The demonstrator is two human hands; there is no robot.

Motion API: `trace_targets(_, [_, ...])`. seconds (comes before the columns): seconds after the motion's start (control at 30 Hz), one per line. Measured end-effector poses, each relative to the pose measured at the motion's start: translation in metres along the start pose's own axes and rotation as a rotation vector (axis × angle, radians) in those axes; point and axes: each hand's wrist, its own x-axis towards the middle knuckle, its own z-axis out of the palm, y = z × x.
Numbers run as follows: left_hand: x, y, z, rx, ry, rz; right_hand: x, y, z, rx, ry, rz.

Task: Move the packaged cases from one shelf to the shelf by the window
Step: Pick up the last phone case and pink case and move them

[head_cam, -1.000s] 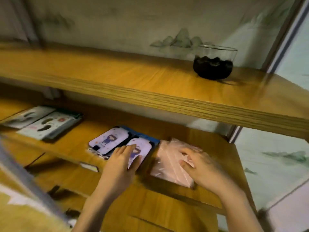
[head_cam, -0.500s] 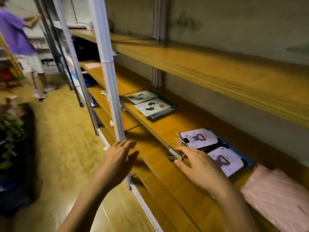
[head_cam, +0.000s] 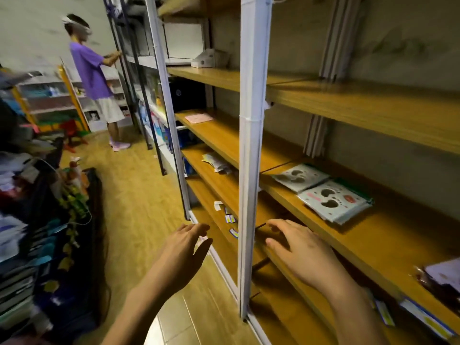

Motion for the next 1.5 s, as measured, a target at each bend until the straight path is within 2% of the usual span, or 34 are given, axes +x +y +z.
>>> trace_targets(0.43, [0.083,-0.141,-0.032,0.041,0.087,-0.085,0.165,-0.076,0.053,-0.032,-0.087,-0.075])
trace_targets(0.83, [0.263,-0.252,-0.032,0.086,0.055,-0.076,0.380,-0.109,0.083,-0.024,-0.083,-0.095])
trace_targets(1.03, [0.343,-0.302,-0.025,0.032,0.059,-0.135,0.470,-0.121,0.100,-0.031,-0.118,-0.064])
trace_targets(1.27, [0.422,-0.372,-0.023,-0.021,0.033,-0.079,0.560,-0.139,0.127,-0.066,-0.089,-0.005])
trace_targets(1.5, [0.518,-0.447,-0.038,-0.033,-0.043,0.093,0.655,-0.171,0.148,-0.067,-0.010,0.162])
